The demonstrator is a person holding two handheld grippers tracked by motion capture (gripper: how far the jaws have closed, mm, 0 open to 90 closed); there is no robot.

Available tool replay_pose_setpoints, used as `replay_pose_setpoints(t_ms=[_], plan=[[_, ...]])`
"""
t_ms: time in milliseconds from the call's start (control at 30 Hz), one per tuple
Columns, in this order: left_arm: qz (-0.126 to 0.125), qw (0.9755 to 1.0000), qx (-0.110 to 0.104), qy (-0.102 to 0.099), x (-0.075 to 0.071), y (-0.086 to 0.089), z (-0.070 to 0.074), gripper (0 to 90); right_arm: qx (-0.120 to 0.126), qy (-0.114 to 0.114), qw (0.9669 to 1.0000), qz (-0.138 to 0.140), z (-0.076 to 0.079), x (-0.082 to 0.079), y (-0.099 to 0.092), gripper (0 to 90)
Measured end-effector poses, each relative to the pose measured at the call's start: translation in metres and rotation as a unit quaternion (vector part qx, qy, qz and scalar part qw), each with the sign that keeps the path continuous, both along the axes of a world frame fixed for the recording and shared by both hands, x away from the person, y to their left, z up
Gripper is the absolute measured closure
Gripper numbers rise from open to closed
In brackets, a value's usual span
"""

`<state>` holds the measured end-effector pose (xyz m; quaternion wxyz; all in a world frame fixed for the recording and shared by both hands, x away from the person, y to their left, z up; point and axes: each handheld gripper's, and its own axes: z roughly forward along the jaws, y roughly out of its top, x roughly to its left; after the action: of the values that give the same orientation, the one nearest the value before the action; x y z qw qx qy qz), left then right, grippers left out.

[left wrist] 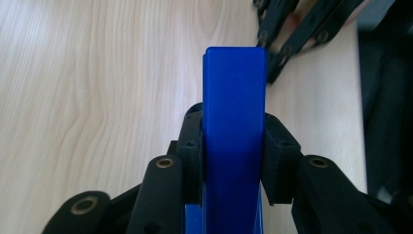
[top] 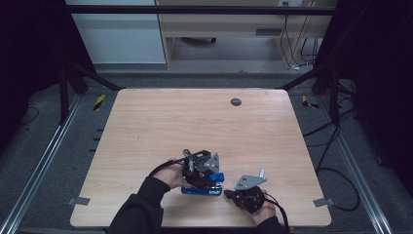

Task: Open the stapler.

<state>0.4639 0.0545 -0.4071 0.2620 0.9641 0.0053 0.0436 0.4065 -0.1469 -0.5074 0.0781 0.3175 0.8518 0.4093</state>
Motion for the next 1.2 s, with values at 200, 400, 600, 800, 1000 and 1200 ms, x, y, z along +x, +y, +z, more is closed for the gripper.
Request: replay_pose_setpoints(t_ms=[200, 400, 600, 800, 1000, 1200], plan=[[0.002, 0.9999, 0.013, -0.004, 0.0, 0.006, -0.023, 66.0, -0.011, -0.027, 0.9994, 0.017, 0.001, -0.004, 0.007, 90.0], [0.001, 1.0, -0.003, 0.001, 0.002, 0.008, -0.031, 66.0, 0.013, -0.046, 0.9988, 0.014, 0.006, -0.001, 0.006, 90.0], [0.004, 1.0, -0.004, 0.005, 0.004, 0.008, -0.032, 65.8, 0.022, -0.053, 0.9982, 0.017, 0.008, 0.001, 0.005, 90.0], [0.01, 0.9999, -0.005, 0.01, 0.005, 0.008, -0.033, 65.7, 0.036, -0.067, 0.9969, 0.022, 0.013, -0.002, 0.002, 90.0], [0.014, 0.9996, -0.019, 0.014, 0.007, 0.011, -0.034, 65.6, 0.048, -0.082, 0.9951, 0.027, 0.019, 0.001, 0.0, 90.0], [0.016, 0.9994, -0.027, 0.015, 0.007, 0.013, -0.034, 65.5, 0.054, -0.078, 0.9952, 0.026, 0.019, 0.007, 0.001, 90.0]])
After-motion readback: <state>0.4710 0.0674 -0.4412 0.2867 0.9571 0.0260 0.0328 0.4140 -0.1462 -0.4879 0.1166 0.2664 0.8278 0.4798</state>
